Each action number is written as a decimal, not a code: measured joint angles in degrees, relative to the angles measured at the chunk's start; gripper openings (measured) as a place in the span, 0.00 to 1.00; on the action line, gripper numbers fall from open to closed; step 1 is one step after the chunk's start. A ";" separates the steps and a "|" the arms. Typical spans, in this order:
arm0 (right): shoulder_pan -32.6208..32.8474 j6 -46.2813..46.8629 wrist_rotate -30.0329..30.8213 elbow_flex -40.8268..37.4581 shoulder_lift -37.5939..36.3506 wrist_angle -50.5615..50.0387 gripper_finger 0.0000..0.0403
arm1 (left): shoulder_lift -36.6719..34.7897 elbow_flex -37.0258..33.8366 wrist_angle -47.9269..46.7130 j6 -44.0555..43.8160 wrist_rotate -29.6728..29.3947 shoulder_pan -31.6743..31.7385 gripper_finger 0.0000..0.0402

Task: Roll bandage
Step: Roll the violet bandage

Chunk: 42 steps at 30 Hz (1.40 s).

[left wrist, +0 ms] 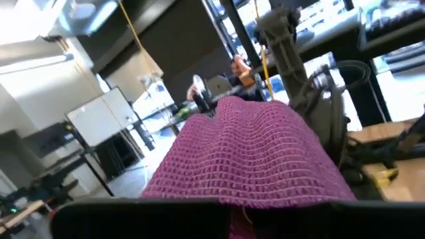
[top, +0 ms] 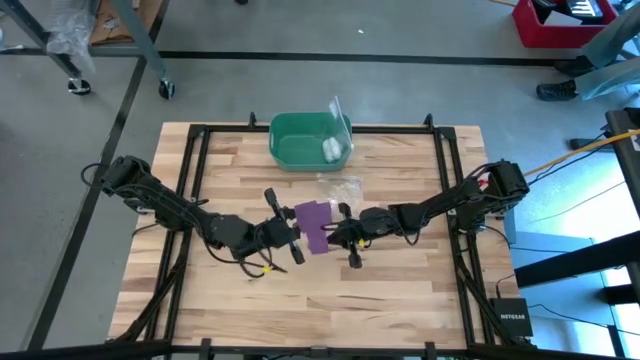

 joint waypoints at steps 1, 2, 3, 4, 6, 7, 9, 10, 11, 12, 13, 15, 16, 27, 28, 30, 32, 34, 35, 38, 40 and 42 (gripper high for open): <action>0.00 -0.02 0.24 0.00 0.00 -0.65 0.02 | -0.11 0.01 1.06 1.67 -0.67 -0.62 0.05; 0.00 -0.01 0.27 0.00 0.00 -0.91 0.02 | -0.16 0.01 1.94 2.76 -1.07 -1.19 0.05; 0.00 0.03 0.29 0.00 0.00 -0.92 0.01 | -0.24 0.02 2.66 3.90 -1.34 -1.58 0.05; 0.00 0.16 0.28 0.00 0.00 -0.88 0.01 | -0.25 0.02 3.08 4.58 -1.87 -1.89 0.05; 0.00 1.74 0.27 0.00 0.00 -0.88 0.02 | -0.26 0.02 2.71 5.51 -2.41 -2.32 0.05; 0.00 2.78 0.24 0.00 0.00 -0.90 0.04 | -0.25 0.04 2.20 5.67 -2.73 -2.41 0.05; 0.00 3.94 0.22 0.00 -0.50 -2.01 0.09 | -0.24 0.02 1.36 5.53 -3.12 -2.38 0.05; 0.00 4.15 0.04 -0.02 -1.14 -3.00 0.13 | -0.24 0.02 1.11 5.46 -3.26 -2.36 0.05; 0.00 4.20 -0.44 -0.02 -2.33 -4.30 0.17 | -0.24 0.04 1.08 5.60 -3.65 -2.36 0.05; 0.00 4.20 -0.95 -0.02 -3.85 -6.17 0.22 | -0.24 0.02 0.90 6.11 -4.13 -2.36 0.05; 0.00 4.22 -1.45 -0.01 -5.61 -7.76 0.27 | -0.24 0.02 0.80 6.58 -4.78 -2.36 0.05; 0.00 3.66 -3.47 0.02 -9.99 -13.41 0.36 | -0.24 0.02 0.59 7.20 -5.89 -2.36 0.05; 0.00 3.38 -4.37 0.02 -12.28 -16.16 0.41 | -0.24 0.03 0.23 7.21 -6.18 -2.36 0.05; 0.00 -2.64 0.76 -1.58 -14.73 0.21 0.63 | -0.22 0.02 -2.41 4.98 -3.87 -2.23 0.05; 0.00 -2.78 0.52 -1.60 -13.27 3.31 0.62 | -0.24 0.03 -2.70 4.72 -3.85 -2.07 0.05; 0.00 -2.78 -1.34 -1.60 -10.66 7.46 0.62 | -0.24 0.02 -3.52 4.33 -3.79 -1.92 0.05; 0.07 -2.78 -3.29 -1.30 -8.29 10.04 0.61 | -0.22 0.02 -3.94 4.25 -3.79 -1.78 0.05; 0.07 -2.78 -3.86 -0.49 -6.62 10.29 0.59 | -0.22 0.02 -3.87 3.88 -3.81 -1.59 0.05; 0.07 -2.78 -4.04 0.11 -5.96 10.30 0.58 | -0.22 0.02 -3.81 3.73 -3.82 -1.57 0.05; 0.07 -2.78 -7.10 2.48 -4.11 10.35 0.54 | -0.22 0.02 -3.94 3.66 -3.79 -1.59 0.05; 0.07 -2.78 -9.28 4.13 -3.01 9.95 0.50 | -0.22 0.02 -3.79 3.66 -3.79 -1.59 0.05; 0.07 -2.78 -10.99 5.67 -2.62 8.08 0.43 | -0.22 0.02 -3.94 3.66 -3.79 -1.59 0.05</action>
